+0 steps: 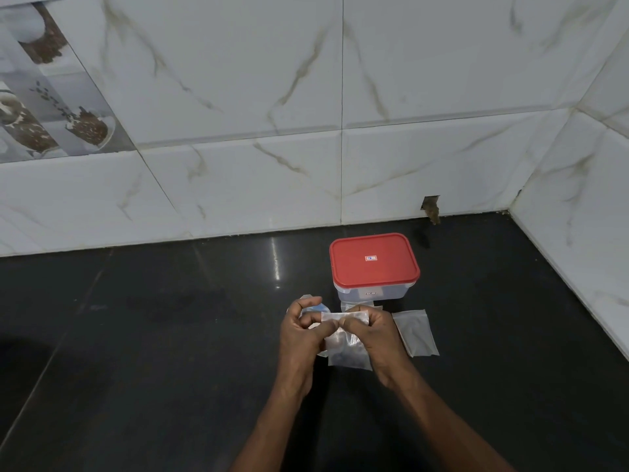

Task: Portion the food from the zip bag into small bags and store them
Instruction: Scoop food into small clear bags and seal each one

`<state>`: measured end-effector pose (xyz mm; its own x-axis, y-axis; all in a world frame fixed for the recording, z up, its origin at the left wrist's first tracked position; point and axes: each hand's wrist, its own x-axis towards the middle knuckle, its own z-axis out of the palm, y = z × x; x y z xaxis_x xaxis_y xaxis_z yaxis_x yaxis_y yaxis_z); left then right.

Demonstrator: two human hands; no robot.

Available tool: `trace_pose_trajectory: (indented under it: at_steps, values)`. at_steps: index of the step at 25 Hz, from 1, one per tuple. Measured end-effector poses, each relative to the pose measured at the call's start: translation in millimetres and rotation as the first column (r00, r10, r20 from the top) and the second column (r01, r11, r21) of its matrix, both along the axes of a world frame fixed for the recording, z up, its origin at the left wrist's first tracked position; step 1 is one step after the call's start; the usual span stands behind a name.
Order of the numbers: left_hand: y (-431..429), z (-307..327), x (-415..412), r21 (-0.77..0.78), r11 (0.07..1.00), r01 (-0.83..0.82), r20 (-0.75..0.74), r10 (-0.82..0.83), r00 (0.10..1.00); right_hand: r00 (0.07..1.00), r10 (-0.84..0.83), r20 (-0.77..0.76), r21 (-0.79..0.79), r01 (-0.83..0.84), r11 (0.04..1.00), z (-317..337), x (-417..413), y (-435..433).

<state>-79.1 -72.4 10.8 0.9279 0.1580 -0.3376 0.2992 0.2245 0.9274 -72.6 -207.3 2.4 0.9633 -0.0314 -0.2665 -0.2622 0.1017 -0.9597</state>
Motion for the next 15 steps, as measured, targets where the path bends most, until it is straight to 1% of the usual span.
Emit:
trace_pose_trajectory:
  at_steps: [2, 3, 6, 8, 9, 11, 13, 15]
  values:
    - [1, 0, 0, 0.023, 0.999, 0.040, 0.024, -0.041, 0.999, 1.000, 0.021, 0.003, 0.029, -0.021, 0.999, 4, 0, -2]
    - [2, 1, 0, 0.035, 0.998, 0.056, 0.038, -0.058, 0.998, 0.999, 0.044, 0.015, 0.008, -0.044, 0.999, 5, 0, -3]
    - [1, 4, 0, 0.117, 0.988, 0.105, 0.087, -0.115, 0.990, 0.997, 0.071, 0.011, -0.138, -0.069, 0.988, 4, 1, -4]
    - [1, 2, 4, 0.180, 0.976, 0.124, 0.099, -0.143, 0.985, 0.997, 0.048, 0.060, -0.258, -0.031, 0.966, 1, 0, -1]
    - [2, 2, 6, 0.180, 0.975, 0.130, 0.094, -0.149, 0.984, 0.996, 0.033, 0.086, -0.303, -0.005, 0.953, 0, -2, 0]
    - [5, 0, 8, 0.161, 0.975, 0.153, 0.071, -0.166, 0.983, 0.996, 0.006, 0.093, -0.299, 0.022, 0.954, 2, -3, -1]
    - [10, -2, 7, 0.149, 0.974, 0.168, 0.051, -0.178, 0.983, 0.997, 0.025, 0.070, -0.229, -0.008, 0.973, 3, -2, -9]
    - [12, -5, 7, 0.112, 0.985, 0.133, 0.008, -0.135, 0.991, 0.996, 0.068, 0.052, -0.154, -0.059, 0.986, 3, -1, -16]
